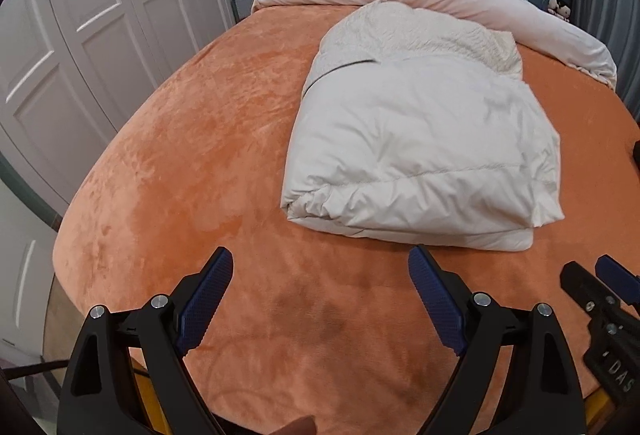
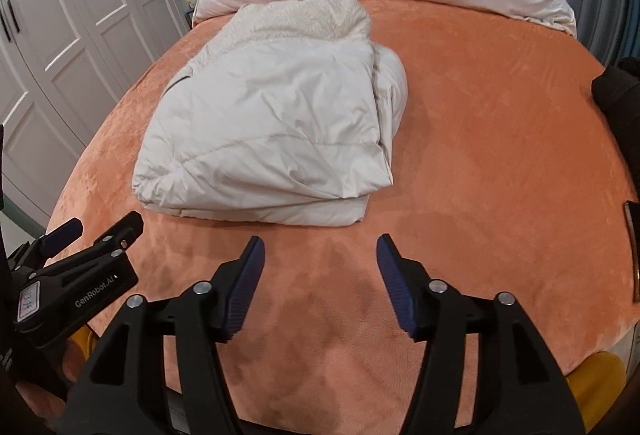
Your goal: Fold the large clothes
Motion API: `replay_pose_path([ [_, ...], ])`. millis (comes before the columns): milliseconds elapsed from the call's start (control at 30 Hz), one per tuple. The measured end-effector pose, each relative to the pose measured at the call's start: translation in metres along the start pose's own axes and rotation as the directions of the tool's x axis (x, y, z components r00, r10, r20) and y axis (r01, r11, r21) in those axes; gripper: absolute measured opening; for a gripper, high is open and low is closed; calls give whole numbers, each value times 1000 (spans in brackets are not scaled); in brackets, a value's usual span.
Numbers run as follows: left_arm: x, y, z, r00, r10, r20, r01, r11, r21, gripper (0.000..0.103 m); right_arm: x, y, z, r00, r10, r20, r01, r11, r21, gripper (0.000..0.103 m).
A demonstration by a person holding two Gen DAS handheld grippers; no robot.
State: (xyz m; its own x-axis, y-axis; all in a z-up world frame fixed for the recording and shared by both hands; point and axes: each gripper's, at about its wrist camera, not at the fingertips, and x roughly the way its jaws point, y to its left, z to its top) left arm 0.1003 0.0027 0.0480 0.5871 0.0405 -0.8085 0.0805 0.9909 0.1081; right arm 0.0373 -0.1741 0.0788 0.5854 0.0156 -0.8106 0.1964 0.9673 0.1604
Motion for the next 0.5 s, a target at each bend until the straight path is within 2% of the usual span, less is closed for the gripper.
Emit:
replay_pose_path([
  [167, -4, -2, 0, 1000, -1, 11, 1, 1000, 0, 87, -7, 10, -1, 999, -13, 31, 14, 1000, -11, 63],
  [400, -1, -4, 0, 1000, -21, 4, 21, 1000, 1, 87, -4, 16, 0, 999, -24, 34, 25, 999, -26, 64],
  [500, 0, 9, 9, 999, -28, 16, 28, 999, -27, 87, -2, 10, 12, 998, -37, 57, 39, 999, -27, 61],
])
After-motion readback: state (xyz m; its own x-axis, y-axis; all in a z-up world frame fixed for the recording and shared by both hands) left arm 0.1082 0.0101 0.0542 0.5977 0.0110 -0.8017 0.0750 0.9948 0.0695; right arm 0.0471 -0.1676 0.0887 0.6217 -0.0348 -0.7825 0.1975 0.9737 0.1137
